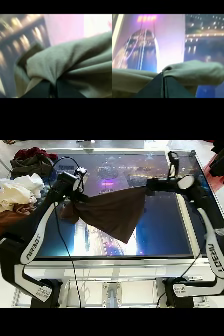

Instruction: Fold the shirts.

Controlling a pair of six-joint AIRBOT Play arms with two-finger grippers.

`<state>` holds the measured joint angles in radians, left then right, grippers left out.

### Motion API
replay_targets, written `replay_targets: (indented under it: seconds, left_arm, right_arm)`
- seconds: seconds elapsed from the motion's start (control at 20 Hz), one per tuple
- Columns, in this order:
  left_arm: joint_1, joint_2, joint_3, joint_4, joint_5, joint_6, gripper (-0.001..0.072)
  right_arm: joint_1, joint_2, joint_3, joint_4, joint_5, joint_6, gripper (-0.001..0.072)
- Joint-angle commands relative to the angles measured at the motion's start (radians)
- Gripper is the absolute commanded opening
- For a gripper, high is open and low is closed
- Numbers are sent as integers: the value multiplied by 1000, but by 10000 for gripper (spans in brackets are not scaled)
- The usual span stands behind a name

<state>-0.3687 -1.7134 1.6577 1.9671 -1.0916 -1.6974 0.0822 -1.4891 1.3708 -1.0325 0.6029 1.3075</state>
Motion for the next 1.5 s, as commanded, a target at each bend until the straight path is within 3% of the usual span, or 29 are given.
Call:
replay_targets:
  seconds: [0.0, 0.05, 0.1, 0.2, 0.3, 0.4, 0.45, 0.6, 0.7, 0.8, 0.95, 1.05, 1.25, 1.35, 1.45]
  left_arm:
    - [10, -54, 115, 200, 275, -95, 634]
    - [14, -53, 174, 196, 271, -98, 712]
    - [20, -53, 235, 196, 232, -98, 713]
    - [33, -40, 304, 213, 148, -80, 710]
    - [65, 1, 306, 212, 34, -47, 699]
    - [129, 38, 281, 205, -130, 8, 699]
    - [172, 69, 222, 189, -151, 34, 699]
    - [292, 188, -65, -39, -45, 158, 700]
    - [332, 198, -214, -148, -7, 343, 700]
    - [346, 163, -301, -135, 17, 467, 703]
    - [336, 106, -309, -158, 58, 541, 699]
    - [336, 89, -309, -244, 130, 668, 699]
    - [335, 88, -307, -464, 240, 833, 699]
    - [335, 83, -307, -489, 289, 849, 697]
    - [338, 70, -307, -490, 322, 849, 583]
  right_arm:
    - [46, -69, -4, 10, -399, 10, 214]
    - [48, -69, -4, 26, -447, 9, 518]
    - [45, -66, -4, 26, -454, 9, 622]
    - [19, -51, -4, 22, -340, 10, 609]
    - [-35, -27, -4, -2, -137, 32, 538]
    - [-103, 6, -5, -74, 77, 40, 538]
    - [-137, 26, -5, -120, 165, 40, 537]
    - [-225, 86, -5, -237, 359, 39, 538]
    - [-258, 113, -7, -257, 455, 27, 538]
    - [-265, 127, -7, -277, 506, 27, 538]
    - [-262, 145, -7, -257, 534, 28, 538]
    - [-262, 149, -7, -244, 534, 28, 538]
    - [-262, 149, -7, -213, 533, 30, 538]
    - [-262, 149, -7, -195, 533, 31, 538]
    - [-262, 149, -7, -166, 533, 31, 538]
